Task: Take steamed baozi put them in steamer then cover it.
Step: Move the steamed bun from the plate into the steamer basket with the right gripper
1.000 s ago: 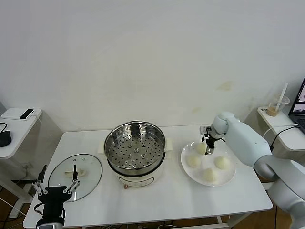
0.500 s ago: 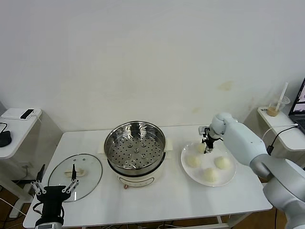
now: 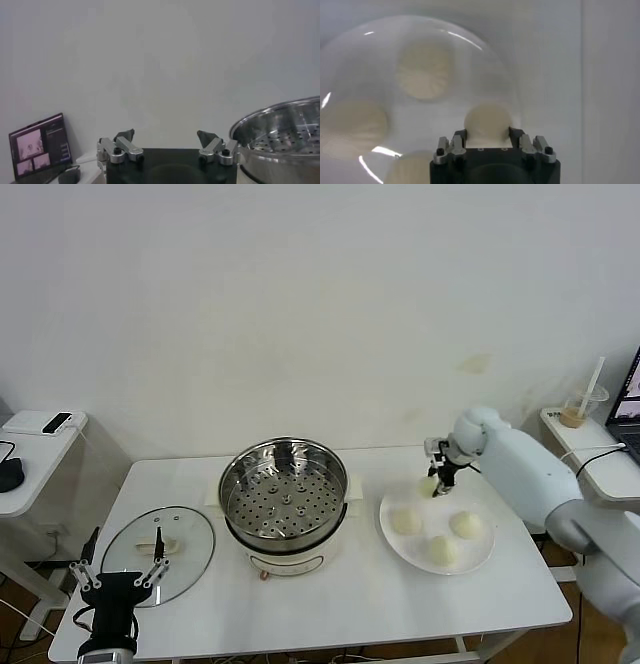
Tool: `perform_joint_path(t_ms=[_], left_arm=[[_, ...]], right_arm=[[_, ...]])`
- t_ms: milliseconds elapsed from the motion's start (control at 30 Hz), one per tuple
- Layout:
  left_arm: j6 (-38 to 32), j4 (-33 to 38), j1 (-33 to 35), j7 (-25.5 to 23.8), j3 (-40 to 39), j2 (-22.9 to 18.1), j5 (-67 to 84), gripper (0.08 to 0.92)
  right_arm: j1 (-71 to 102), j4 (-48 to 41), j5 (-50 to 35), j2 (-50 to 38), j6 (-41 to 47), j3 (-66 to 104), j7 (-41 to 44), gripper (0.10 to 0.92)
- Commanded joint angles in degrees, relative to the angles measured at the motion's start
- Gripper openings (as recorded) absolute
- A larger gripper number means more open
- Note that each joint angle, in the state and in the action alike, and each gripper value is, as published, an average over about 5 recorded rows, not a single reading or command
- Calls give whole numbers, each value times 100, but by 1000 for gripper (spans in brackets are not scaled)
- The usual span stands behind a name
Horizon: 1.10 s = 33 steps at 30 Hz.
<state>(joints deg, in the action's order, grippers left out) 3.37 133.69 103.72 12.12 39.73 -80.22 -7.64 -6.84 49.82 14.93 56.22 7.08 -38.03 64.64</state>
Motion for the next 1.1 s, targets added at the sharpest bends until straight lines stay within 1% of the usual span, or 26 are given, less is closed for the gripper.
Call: perform_joint_path(t_ms=[33,200,333,567,867,967,1100], left_arm=[[1,-55,-3,4,10,30,51,823],[0,-46,-5,7,-16,54,59,823],[10,-46,-17,5,-25,78,90,823],[55,-47,-40,-23,99,176,231,823],[53,-3,-30,-29,264,135,305,823],[25,-11,-3,-9,294,79,325,823],[-22,-8,57,8,332,42,337,823]], right_arm=[[-1224,1410,-1327,-697,154,-951,90,552],[-2108,1866,-2090,-530,275,-1531,66,551],[-2716,2042,-2530,-66,300,-1995,-40,552],[-2922,2125,-2833,941,136,-2496,-383,551],[-2607,1842,-2565,1766,-691,-2940,-685,552],[-2491,1687,-2186,1967,-1060,-3034,-776,552],[-2276,1358,-1425,2180,-1544,-3071,-858,551]])
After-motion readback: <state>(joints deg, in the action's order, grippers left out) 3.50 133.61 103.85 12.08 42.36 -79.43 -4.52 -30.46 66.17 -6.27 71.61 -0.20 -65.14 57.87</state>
